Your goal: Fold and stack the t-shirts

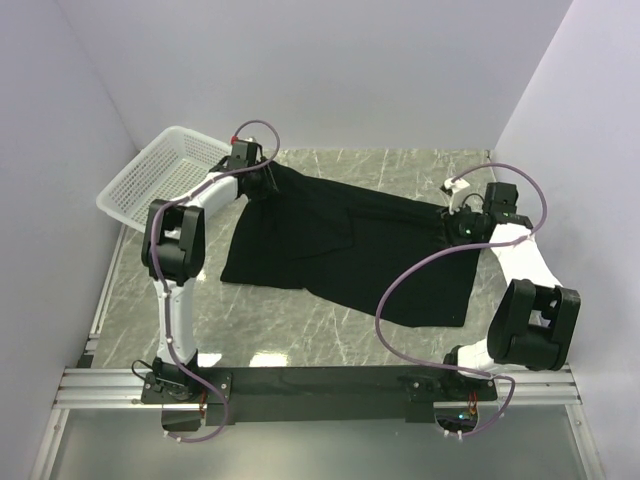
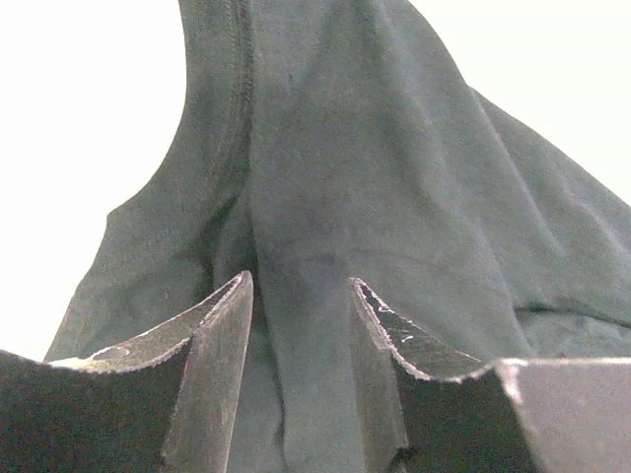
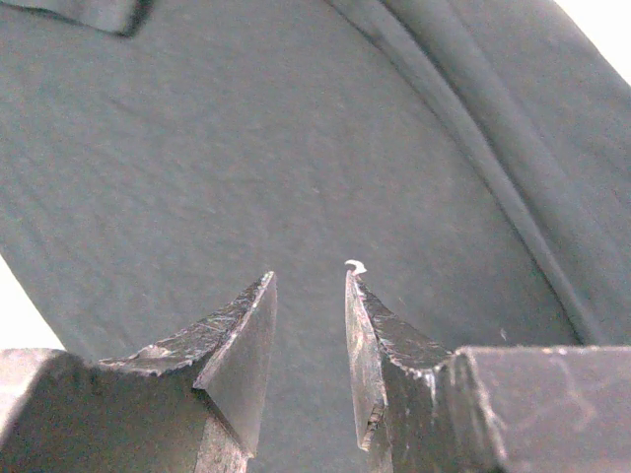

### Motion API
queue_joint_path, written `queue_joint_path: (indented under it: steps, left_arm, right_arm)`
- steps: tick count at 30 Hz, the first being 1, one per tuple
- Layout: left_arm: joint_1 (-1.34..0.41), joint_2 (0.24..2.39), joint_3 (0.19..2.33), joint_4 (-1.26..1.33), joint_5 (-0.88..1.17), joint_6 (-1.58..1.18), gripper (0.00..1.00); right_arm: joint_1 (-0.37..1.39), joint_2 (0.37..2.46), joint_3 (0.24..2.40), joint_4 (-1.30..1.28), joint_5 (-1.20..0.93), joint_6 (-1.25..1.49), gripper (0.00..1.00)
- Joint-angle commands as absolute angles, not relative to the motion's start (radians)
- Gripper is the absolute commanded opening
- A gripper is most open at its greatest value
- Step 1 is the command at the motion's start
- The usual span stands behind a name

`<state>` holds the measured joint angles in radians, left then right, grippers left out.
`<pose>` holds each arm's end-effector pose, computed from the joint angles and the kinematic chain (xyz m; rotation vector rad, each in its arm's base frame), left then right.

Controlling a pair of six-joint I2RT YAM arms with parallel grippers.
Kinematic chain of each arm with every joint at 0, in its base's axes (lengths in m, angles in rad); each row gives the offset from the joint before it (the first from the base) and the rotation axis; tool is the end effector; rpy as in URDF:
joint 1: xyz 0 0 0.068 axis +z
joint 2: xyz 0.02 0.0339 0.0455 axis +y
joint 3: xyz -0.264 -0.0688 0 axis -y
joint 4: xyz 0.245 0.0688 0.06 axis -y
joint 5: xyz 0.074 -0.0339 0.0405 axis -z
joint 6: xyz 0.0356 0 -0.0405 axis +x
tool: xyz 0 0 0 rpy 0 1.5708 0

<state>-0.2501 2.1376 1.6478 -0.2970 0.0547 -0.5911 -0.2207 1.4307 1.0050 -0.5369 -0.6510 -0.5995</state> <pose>0.4680 -0.1216 0.1963 -0.3815 2.3762 -0.4663 0.2872 -0.0423 0.2444 -0.6742 2.2192 0.4253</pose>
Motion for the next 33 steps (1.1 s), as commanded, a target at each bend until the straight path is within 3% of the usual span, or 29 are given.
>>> queue_joint_path:
  steps: [1, 11, 18, 27, 33]
  left_arm:
    - [-0.25, 2.181, 1.735, -0.337, 0.018, -0.549, 0.48]
    - [-0.25, 2.283, 1.862, -0.373, 0.003, -0.517, 0.35]
    - [-0.247, 2.281, 1.882, -0.376, -0.034, -0.48, 0.01]
    - [-0.219, 2.255, 1.859, -0.362, -0.086, -0.431, 0.01]
    - [-0.203, 2.258, 1.858, -0.361, -0.049, -0.413, 0.01]
  right_arm:
    - [-0.25, 1.414, 1.012, -0.511, -0.635, -0.588, 0.41]
    - [-0.318, 1.456, 1.051, -0.534, -0.611, -0.592, 0.41]
    - [-0.344, 1.482, 1.063, -0.534, -0.572, -0.591, 0.41]
    - [-0.388, 1.575, 1.115, -0.526, -0.474, -0.6, 0.41]
    - [-0.394, 1.62, 1.121, -0.506, -0.451, -0.854, 0.45]
